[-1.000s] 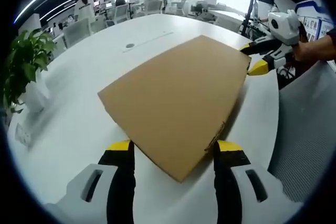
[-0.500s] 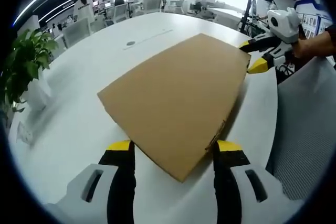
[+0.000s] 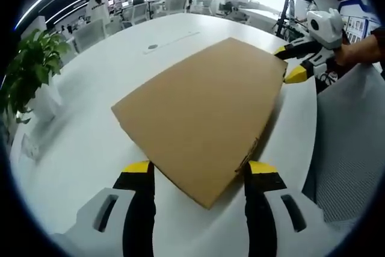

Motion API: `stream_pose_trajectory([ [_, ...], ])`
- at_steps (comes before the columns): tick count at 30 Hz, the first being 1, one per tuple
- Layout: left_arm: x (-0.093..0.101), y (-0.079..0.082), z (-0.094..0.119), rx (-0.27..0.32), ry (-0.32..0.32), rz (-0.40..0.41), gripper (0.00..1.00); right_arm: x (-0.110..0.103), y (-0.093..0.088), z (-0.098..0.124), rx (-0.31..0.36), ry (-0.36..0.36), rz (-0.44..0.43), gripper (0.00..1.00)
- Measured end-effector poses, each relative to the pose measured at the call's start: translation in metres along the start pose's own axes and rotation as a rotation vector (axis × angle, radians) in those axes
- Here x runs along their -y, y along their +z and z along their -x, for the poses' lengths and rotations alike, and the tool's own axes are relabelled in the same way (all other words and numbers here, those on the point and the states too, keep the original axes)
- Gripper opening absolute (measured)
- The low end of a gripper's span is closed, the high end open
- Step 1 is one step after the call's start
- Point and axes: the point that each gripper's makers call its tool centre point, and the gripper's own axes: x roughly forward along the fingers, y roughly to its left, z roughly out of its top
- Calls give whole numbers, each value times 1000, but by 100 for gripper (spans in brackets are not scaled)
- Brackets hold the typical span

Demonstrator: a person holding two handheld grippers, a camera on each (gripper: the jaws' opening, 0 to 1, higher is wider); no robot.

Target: Operate the shoe box by opening the lid, removing the specified soft item, and placing it in the target area until the item is outside and the box remains undamaged.

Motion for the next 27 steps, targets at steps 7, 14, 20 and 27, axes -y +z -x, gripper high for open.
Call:
stream_pose_trajectory([
  [7, -3, -8, 6, -3, 4, 5, 58, -9, 1, -2, 3, 10, 7, 44],
  [14, -6, -14, 11, -12, 2, 4, 58, -17, 1, -2, 3, 29, 29, 43],
  [20, -8, -18, 15, -15, 2, 4, 58, -23, 1, -3, 4, 43, 40, 43],
  [27, -11, -25, 20, -12, 3, 7, 58, -30, 2, -3, 5, 58, 53, 42],
])
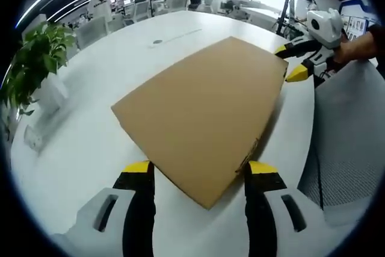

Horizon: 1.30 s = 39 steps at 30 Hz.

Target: Operate the shoe box by opening the lid, removing the specified soft item, and placing it in the target area until the item is outside and the box remains undamaged.

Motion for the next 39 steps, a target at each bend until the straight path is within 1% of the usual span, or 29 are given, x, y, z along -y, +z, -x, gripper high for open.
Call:
stream_pose_trajectory([
  [6, -1, -3, 2, 7, 0, 1, 58, -1, 0, -1, 3, 0, 20, 39],
  [14, -1, -2, 3, 29, 3, 7, 59, -1, 0, 0, 11, 3, 13, 39],
  [24, -1, -1, 6, 33, 3, 14, 57, 0, 2, 2, 8, 14, 2, 39],
  [35, 1, 2, 12, 72, 14, 46, 55, 0, 9, 8, 21, 27, -19, 39],
  [39, 1, 5, 16, 99, 16, 64, 55, 0, 12, 11, 30, 34, -28, 39],
])
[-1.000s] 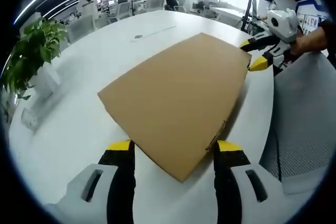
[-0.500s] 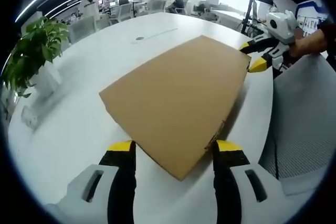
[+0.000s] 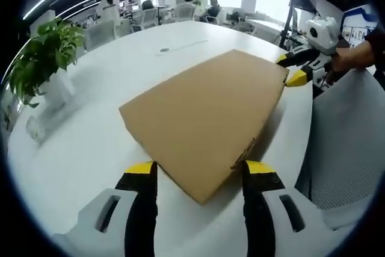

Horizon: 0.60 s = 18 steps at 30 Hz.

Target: Operate the shoe box by opening the lid, removing the specified soft item, and placing it in the target area until the item is outside and the box remains undamaged.

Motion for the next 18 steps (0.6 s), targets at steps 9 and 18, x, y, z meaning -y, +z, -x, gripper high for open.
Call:
stream_pose_trajectory([
  [9, 3, 7, 10, 49, 11, 38, 54, -1, 10, 8, 17, 12, -4, 38],
  [18, 3, 13, 17, 91, 30, 59, 53, 0, 18, 15, 15, 14, -9, 36],
])
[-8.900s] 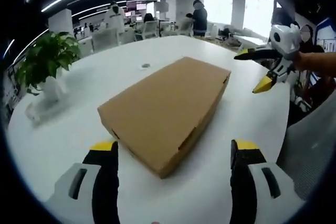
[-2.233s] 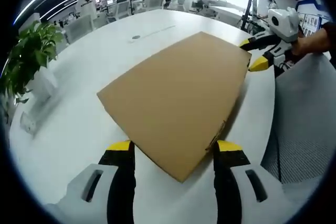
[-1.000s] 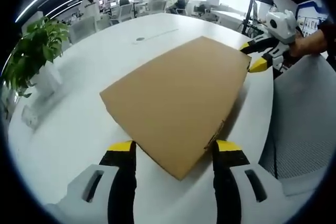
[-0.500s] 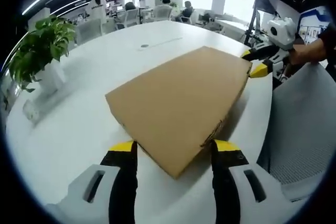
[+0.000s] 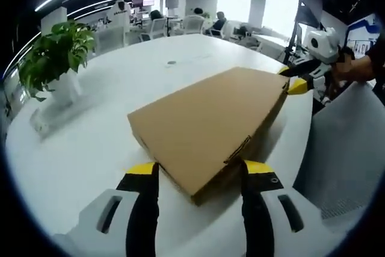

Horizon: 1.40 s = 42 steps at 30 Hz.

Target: Operate the shoe box by opening the lid, removing the specified soft item, and placing it in the target area until the item is outside and the box remains undamaged.

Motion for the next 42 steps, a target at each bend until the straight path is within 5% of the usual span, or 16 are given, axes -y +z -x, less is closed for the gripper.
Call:
stream_pose_trajectory([
  [20, -1, 32, 25, 126, 66, 56, 48, 5, 32, 16, 52, -5, -47, 33],
  [34, -5, 56, 36, 177, 120, 17, 45, 11, 54, 23, 105, -20, -63, 31],
  [35, -6, 57, 37, 178, 122, 6, 43, 12, 55, 24, 109, -21, -65, 31],
  [39, 15, 82, 38, 259, 30, -6, 9, 11, 56, 22, 108, -23, -44, 31],
  [40, 3, 83, 38, 246, 124, -56, 11, 10, 56, 22, 113, -22, -43, 31],
  [42, 0, 85, 35, 240, 147, -90, 19, 12, 54, 18, 106, -38, -34, 30],
])
